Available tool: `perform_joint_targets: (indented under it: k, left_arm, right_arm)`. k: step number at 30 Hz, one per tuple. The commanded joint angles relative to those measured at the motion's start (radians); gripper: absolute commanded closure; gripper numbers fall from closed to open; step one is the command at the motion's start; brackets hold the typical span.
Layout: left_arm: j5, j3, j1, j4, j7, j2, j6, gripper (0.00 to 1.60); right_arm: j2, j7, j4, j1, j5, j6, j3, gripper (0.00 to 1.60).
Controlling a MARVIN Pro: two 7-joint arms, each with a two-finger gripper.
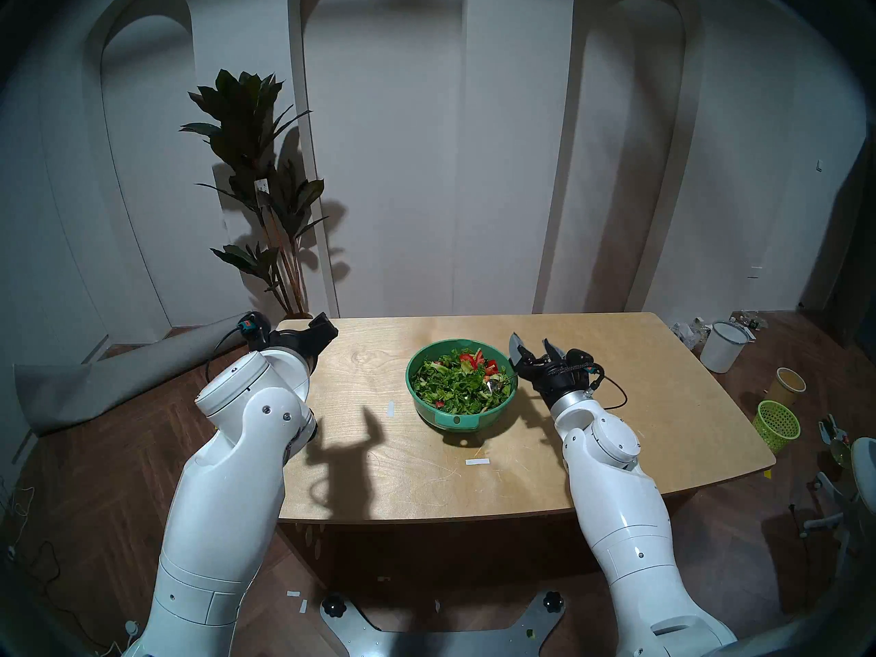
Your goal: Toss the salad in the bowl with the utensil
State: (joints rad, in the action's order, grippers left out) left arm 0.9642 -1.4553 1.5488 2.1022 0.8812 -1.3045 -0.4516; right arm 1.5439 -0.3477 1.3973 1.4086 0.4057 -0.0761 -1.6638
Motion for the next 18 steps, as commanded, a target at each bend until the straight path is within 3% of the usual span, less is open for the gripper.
perform_joint_targets:
  k: [1,4,9,18]
  left_arm:
    - [0.0,0.002,-0.011,0.017,-0.003,-0.002,0.002,0.0]
    - [0.0,0.002,-0.011,0.017,-0.003,-0.002,0.002,0.0]
    - [0.0,0.002,-0.011,0.015,-0.003,-0.002,0.002,0.0]
    - [0.0,0.002,-0.011,0.015,-0.003,-0.001,0.003,0.0]
  right_arm:
    - [-0.016,-0.025,0.122,-0.046,0.02,-0.075,-0.038,0.0]
    - [-0.032,-0.039,0.152,-0.059,0.009,-0.107,-0.042,0.0]
    - [-0.098,-0.054,0.211,-0.051,-0.098,-0.174,-0.021,0.0]
    - [-0.13,-0.017,0.327,0.052,-0.249,-0.237,-0.052,0.0]
